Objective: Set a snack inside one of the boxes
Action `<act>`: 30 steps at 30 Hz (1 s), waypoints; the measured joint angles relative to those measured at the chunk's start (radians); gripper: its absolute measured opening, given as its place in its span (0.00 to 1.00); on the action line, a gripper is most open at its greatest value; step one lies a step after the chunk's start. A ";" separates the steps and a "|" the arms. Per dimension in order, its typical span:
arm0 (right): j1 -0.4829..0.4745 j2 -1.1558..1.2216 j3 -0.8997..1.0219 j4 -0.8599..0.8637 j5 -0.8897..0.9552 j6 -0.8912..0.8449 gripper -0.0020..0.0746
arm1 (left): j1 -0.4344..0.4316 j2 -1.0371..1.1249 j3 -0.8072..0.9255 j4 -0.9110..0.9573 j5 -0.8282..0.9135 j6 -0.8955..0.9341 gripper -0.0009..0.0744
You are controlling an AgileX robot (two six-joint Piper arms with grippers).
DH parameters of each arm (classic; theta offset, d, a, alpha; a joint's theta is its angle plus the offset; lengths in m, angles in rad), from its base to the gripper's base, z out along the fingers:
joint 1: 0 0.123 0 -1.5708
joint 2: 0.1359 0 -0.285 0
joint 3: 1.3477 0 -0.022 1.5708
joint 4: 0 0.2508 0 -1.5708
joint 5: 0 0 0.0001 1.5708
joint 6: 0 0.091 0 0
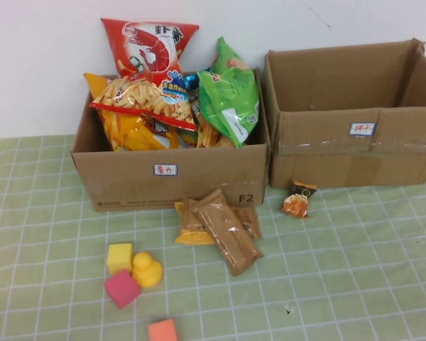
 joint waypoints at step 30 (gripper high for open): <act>0.000 0.000 0.000 0.000 0.000 0.000 0.02 | -0.009 -0.001 0.014 -0.309 -0.090 0.435 0.01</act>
